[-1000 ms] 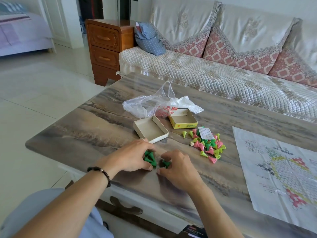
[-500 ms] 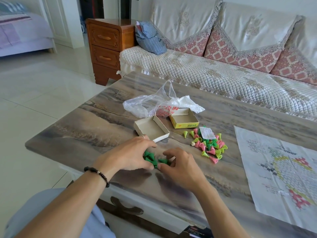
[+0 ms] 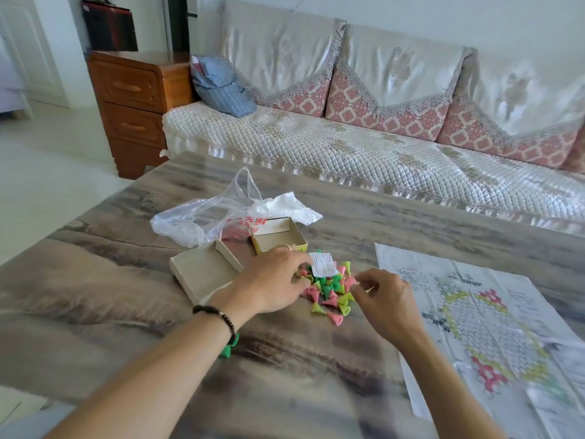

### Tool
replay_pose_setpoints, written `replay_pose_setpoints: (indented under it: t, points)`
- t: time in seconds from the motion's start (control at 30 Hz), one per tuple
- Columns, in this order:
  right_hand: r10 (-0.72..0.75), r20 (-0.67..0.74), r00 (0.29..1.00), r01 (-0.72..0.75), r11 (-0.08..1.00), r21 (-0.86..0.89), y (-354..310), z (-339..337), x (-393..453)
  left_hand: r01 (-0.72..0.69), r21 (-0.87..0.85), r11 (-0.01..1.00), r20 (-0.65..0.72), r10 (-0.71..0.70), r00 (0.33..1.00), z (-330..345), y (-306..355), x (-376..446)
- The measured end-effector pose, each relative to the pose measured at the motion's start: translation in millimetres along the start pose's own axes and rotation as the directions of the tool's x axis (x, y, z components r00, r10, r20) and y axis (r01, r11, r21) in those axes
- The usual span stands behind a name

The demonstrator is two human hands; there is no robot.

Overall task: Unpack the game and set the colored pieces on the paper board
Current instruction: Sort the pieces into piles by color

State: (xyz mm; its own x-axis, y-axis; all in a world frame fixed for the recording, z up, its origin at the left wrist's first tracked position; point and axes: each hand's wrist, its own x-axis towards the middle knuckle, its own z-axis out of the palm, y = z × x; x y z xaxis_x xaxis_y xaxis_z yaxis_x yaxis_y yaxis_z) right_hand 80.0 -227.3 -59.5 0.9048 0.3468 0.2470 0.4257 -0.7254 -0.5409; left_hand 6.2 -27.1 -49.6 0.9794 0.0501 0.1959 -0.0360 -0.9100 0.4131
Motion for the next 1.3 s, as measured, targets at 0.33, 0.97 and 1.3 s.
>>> replay_pose_setpoints:
  t: [0.33, 0.97, 1.3]
  points:
    - [-0.076, 0.065, 0.995, 0.077, 0.997, -0.001, 26.3, 20.0, 25.9, -0.103, 0.285, 0.953, 0.166, 0.057, 0.984, 27.7, 17.2, 85.4]
    - [-0.23, 0.376, 0.898, 0.289, 0.951, -0.11, 14.0, 23.4, 61.8, -0.094, 0.158, 0.983, 0.303, 0.042, 0.952, 7.3, -14.7, 119.1]
    - [-0.18, 0.376, 0.909, 0.262, 0.948, -0.181, 11.0, 26.3, 62.0, -0.135, 0.225, 0.965, 0.399, 0.035, 0.916, 20.5, -10.8, 117.1]
